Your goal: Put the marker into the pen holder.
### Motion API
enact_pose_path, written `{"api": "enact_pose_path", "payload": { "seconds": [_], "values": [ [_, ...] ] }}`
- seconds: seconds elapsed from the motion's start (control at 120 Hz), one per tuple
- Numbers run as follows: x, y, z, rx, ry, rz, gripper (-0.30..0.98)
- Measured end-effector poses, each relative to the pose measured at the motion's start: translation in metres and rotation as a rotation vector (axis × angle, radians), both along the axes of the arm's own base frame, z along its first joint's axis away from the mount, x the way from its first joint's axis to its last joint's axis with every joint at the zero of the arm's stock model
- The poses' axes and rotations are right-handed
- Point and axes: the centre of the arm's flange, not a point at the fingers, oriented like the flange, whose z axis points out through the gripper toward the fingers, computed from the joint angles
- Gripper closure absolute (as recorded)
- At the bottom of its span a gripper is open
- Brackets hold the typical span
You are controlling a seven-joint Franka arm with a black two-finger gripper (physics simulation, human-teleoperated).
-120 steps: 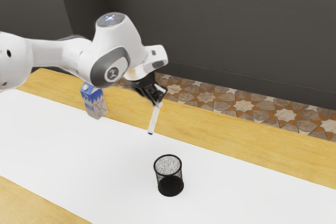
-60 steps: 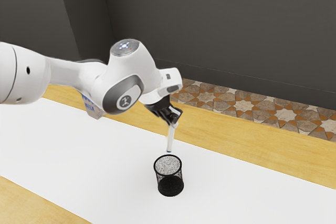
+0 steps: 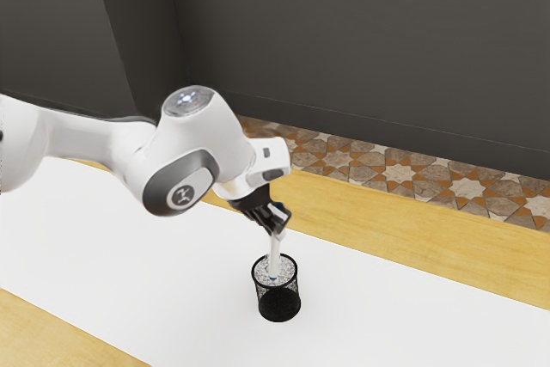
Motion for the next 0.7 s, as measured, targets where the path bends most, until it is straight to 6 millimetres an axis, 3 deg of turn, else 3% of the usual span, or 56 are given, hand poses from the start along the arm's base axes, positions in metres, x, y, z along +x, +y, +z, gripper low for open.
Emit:
{"api": "enact_pose_path", "payload": {
  "seconds": [0.083, 0.2, 0.3, 0.35, 0.442, 0.533, 0.592, 0.7],
  "values": [
    [-0.010, -0.016, -0.015, 0.012, 0.027, -0.032, 0.77],
    [-0.018, -0.031, -0.022, 0.012, 0.044, -0.067, 0.51],
    [-0.019, -0.040, -0.011, 0.002, 0.028, -0.090, 0.32],
    [-0.011, -0.043, 0.010, -0.006, 0.003, -0.096, 0.25],
    [0.028, -0.045, 0.108, -0.006, -0.041, -0.107, 0.16],
    [0.043, -0.021, 0.171, 0.037, 0.007, -0.114, 0.11],
    [0.046, 0.001, 0.185, 0.071, 0.069, -0.122, 0.08],
    [0.048, 0.050, 0.182, 0.118, 0.198, -0.121, 0.05]
  ]
}}
